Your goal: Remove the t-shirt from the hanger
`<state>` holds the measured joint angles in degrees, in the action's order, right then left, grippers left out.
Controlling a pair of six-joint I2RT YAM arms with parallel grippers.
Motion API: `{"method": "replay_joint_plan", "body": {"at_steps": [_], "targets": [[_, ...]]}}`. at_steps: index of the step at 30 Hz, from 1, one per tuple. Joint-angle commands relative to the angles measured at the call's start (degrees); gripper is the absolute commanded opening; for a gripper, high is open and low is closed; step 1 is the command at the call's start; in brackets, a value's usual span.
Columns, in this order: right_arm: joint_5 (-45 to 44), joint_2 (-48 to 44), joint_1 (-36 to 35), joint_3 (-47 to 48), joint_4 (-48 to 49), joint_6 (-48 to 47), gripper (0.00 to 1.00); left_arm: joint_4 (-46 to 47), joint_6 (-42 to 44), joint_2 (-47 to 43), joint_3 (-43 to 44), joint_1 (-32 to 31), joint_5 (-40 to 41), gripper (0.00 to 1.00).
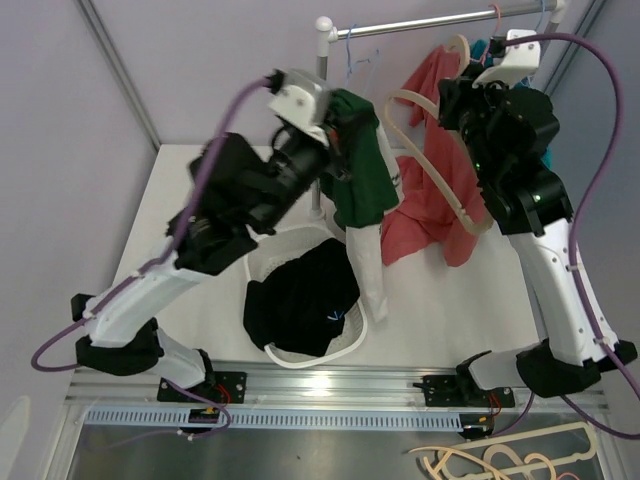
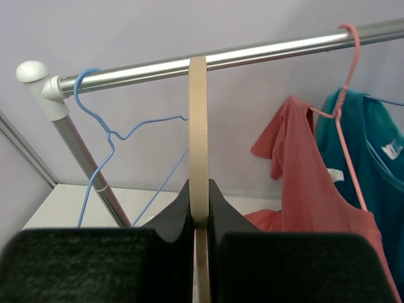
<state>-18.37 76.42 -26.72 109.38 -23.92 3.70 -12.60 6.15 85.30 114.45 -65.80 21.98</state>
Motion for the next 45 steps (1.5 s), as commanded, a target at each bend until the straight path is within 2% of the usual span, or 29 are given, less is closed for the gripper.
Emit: {"method": "replay_joint_plan", "body": {"at_steps": [1,4,9,17,21,23,25,30,33,35,36,38,40,45], "targets": [[3.3,3.2,1.1,3.9,6.4,-1.9,0.0,0.3,4.8,-3.5,8.9,0.1,-1.5,0.01],[6.1,6.3,1.8,4.8,11.2,-3.4,0.0,0.5,8.1,-3.9,13.5,0.1,0.2,0.01],[9.7,12.2,3.5,6.7,17.7,-4.9,0.0,1.2,10.8,-5.8,14.9,0.0,1.5,0.01],[12.8,18.3,5.6,11.5,20.4,-1.9,0.0,0.3,14.9,-5.0,19.1,0.1,3.7,0.01],[14.7,19.8,5.8,11.9,22.9,-2.0,0.0,1.1,11.2,-9.2,7.7,0.1,5.5,0.01],[15.3,20.5,5.8,12.2,23.2,-2.2,0.0,4.6,8.6,-14.5,-4.6,0.1,6.3,0.01],[16.5,20.9,5.8,12.1,25.5,-2.4,0.0,9.3,7.6,-17.3,-9.4,0.1,7.6,0.01],[17.3,22.0,5.8,12.7,28.4,-2.8,0.0,8.3,3.3,-23.4,-20.9,0.1,12.1,0.01],[17.1,23.2,5.8,14.0,28.7,-2.8,0.0,10.0,0.4,-26.2,-33.4,0.1,15.6,0.01],[17.5,23.9,5.8,14.7,28.8,-2.7,0.0,9.8,-3.1,-28.1,-37.3,0.1,16.7,0.01],[17.7,24.6,5.8,15.1,28.6,-2.6,0.0,9.4,-5.6,-28.8,-43.6,0.1,16.5,0.01],[17.8,25.7,5.8,17.0,27.4,-2.3,0.0,9.5,-10.3,-30.9,-48.2,0.1,16.3,0.01],[17.8,27.0,5.7,18.2,26.7,-1.8,0.0,8.9,-17.6,-32.1,-56.6,0.1,15.5,0.01],[17.8,27.3,4.6,15.7,27.7,-2.6,0.0,4.2,-31.8,-28.5,-67.2,0.2,12.2,0.01]]}}
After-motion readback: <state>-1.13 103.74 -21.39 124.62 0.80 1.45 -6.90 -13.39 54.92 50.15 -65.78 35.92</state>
